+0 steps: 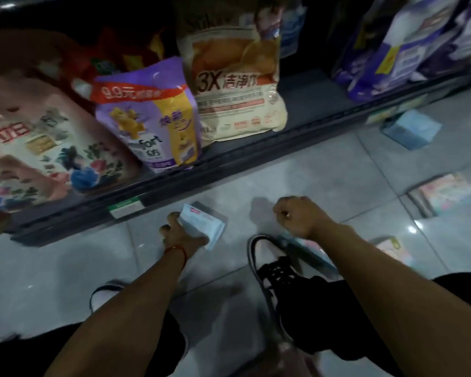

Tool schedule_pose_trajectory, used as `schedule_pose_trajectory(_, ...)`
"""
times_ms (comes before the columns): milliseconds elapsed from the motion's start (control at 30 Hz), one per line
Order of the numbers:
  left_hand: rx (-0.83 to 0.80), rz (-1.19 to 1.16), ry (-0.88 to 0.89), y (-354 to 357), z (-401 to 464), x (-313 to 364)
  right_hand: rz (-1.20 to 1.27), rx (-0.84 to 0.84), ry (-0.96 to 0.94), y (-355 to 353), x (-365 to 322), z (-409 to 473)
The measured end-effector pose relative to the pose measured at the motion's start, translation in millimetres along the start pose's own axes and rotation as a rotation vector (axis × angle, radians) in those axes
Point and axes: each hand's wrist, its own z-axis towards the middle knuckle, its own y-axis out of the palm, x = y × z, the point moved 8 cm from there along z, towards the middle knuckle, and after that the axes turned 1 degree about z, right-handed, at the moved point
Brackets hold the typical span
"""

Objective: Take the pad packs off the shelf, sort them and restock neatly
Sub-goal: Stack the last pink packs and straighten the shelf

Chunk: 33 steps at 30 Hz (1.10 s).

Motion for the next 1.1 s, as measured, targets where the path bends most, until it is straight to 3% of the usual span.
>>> schedule_pose_trajectory(200, -0.097, 0.058, 0.265, 85.9, -20.7, 91.6, -0.259, 0.054, 0.309, -151.3, 137.5, -34.8)
schedule_pose_trajectory(267, -0.075, 0.081, 0.313, 104.8, -25.6, 121.5, -0.316, 0.028, 0.432, -179.4, 186.9, -48.0)
schedule_pose_trajectory(367, -0.051, 0.112, 0.419, 126.8, -27.8, 160.2, -0.394, 0.019, 0.471, -188.9, 250.6, -45.4)
schedule_pose_trajectory(433, -0.088, 0.11, 0.506, 144.5, -25.2, 181.4, -0.303, 0.066, 0.495, -182.3, 290.0, -27.2)
schedule_pose_trajectory(700, -0.312, 0.024, 0.729, 211.0, -9.7, 245.7, 0.101, 0.569, 0.528, -196.8, 385.6, 80.2)
schedule_pose_trajectory(800, -0.331, -0.079, 0.71, 227.6, 1.1, 249.5, 0.068, 0.622, 0.553, -211.7, 412.6, 114.5)
schedule_pose_trajectory(967, -0.322, -0.258, 0.461, 240.4, 16.2, 229.9, 0.087, 0.54, 0.578, -220.1, 417.1, 139.4)
schedule_pose_trajectory(1100, -0.323, -0.209, 0.339, 242.6, 16.7, 219.1, -0.087, 0.56, 0.671, -211.9, 410.9, 128.2)
